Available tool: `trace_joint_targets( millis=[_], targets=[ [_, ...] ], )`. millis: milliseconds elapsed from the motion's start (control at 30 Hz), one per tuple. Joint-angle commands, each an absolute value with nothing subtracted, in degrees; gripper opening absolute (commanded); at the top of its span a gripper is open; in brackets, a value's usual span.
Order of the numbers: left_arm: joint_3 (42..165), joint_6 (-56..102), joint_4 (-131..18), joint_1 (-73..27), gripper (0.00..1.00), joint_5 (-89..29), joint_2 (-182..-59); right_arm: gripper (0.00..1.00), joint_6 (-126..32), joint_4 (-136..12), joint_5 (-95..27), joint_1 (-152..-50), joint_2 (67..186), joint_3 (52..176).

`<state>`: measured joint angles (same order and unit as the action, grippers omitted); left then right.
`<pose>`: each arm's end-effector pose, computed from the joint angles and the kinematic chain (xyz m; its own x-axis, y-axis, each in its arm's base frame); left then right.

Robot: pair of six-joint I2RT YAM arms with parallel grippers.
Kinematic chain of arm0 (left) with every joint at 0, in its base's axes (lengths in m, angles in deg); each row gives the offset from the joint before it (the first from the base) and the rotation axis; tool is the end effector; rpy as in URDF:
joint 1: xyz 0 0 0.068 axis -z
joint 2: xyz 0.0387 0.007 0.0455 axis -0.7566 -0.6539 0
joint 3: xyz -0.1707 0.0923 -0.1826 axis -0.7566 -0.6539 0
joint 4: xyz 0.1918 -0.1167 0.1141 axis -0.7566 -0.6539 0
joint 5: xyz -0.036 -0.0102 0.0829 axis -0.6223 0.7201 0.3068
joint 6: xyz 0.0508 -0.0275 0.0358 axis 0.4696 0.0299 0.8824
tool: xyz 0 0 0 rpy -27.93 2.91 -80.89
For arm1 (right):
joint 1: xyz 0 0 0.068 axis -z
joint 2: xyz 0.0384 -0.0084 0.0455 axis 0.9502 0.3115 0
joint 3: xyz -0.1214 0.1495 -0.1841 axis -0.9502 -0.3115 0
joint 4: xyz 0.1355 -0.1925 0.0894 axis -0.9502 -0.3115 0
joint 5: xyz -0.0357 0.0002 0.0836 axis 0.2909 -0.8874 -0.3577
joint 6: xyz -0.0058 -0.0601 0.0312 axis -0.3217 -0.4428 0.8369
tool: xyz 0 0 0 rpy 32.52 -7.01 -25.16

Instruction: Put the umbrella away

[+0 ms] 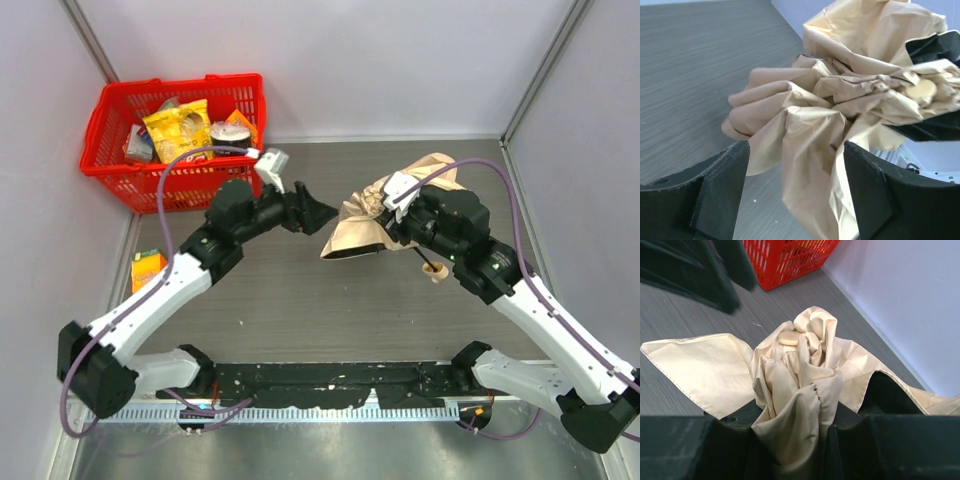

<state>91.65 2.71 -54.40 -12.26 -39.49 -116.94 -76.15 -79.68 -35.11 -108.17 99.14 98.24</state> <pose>0.2352 -0.1972 0.3533 -0.5166 -0.2406 -0.8218 0.6338 0.5379 -0.5559 0.1712 0.1362 0.3806 0.1207 -0.3799 -0.9171 -0.7138 0.6089 -0.3461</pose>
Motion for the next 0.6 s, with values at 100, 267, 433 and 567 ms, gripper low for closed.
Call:
trace_joint_targets(
  millis=[100,267,433,567],
  targets=[
    [81.4,4.3,-53.7,-14.6,1.0,-47.3,-105.0,0.0,-79.9,-75.0,-36.1,-108.3,101.8,100.5],
    [84.5,0.8,-53.6,-14.4,0.88,-57.8,-111.9,0.01,-79.4,-73.3,-37.9,-108.2,102.1,100.8],
    [82.2,-1.5,-46.6,-11.8,0.41,-57.8,-117.4,0.01,-81.9,-73.2,-37.2,-108.2,103.3,103.2],
    [88.6,0.6,-49.6,-11.7,0.0,-48.7,-127.1,0.0,-86.6,-74.6,-33.9,-108.2,105.8,107.2]
  ],
)
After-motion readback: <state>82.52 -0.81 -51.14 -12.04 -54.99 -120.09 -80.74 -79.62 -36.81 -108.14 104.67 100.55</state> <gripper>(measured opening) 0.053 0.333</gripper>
